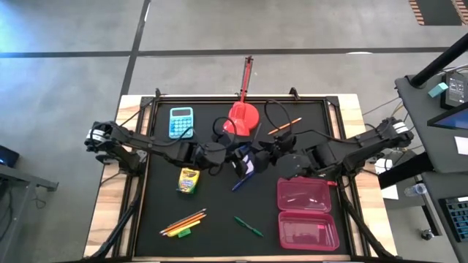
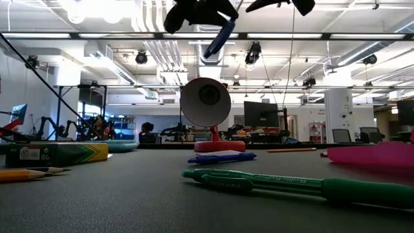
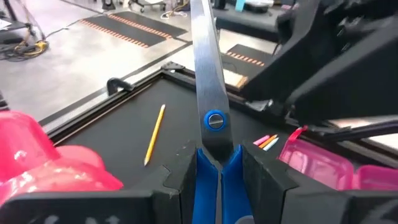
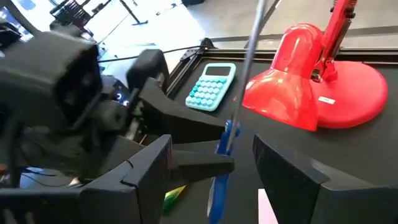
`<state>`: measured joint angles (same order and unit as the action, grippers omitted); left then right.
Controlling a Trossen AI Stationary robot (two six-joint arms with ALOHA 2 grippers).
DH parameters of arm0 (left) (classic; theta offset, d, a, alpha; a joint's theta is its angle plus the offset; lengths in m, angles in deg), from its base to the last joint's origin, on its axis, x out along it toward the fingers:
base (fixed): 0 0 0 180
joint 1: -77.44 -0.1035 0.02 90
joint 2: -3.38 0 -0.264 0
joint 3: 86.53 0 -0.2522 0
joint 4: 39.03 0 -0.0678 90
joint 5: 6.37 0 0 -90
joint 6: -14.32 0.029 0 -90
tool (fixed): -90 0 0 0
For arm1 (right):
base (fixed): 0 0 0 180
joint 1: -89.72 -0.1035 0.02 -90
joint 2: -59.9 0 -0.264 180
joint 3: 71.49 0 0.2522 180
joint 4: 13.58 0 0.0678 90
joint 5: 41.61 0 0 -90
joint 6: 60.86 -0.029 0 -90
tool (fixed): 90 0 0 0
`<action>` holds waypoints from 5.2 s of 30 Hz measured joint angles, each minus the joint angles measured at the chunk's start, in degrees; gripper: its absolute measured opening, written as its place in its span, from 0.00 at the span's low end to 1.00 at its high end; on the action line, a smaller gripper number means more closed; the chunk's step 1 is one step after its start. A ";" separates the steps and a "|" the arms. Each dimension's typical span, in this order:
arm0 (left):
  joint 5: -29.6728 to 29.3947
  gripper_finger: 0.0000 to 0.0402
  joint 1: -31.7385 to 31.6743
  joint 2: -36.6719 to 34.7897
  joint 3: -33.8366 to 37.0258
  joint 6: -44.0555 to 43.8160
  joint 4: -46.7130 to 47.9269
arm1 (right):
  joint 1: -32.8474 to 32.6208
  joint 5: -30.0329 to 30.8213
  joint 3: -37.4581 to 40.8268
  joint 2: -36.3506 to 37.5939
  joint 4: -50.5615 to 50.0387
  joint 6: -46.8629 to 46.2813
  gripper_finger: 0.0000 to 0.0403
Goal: Pack school essentials
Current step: Put the blue scissors into the pink supply box, then put the black pencil into the pink supply box
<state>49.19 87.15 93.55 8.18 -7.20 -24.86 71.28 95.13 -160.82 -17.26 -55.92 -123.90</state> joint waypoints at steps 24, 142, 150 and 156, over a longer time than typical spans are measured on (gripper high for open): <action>4.87 0.22 0.15 0.00 -0.66 -0.07 -2.00 | 1.09 0.90 0.05 -0.95 0.11 1.59 0.14; 34.10 0.49 7.46 -1.97 12.67 -26.55 49.09 | -33.60 -15.19 -8.81 -20.43 -28.73 -33.87 0.42; 34.91 0.49 20.91 -2.71 13.92 -28.77 49.63 | -30.08 -15.20 -8.81 -20.43 -25.63 -33.52 0.50; 32.36 0.49 30.72 -2.26 14.15 -30.85 49.39 | -28.05 -15.17 -8.81 -20.43 -22.72 -32.99 0.53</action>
<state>81.56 117.87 91.29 22.33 -38.05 24.54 43.23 79.96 -169.63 -37.68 -78.64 -156.89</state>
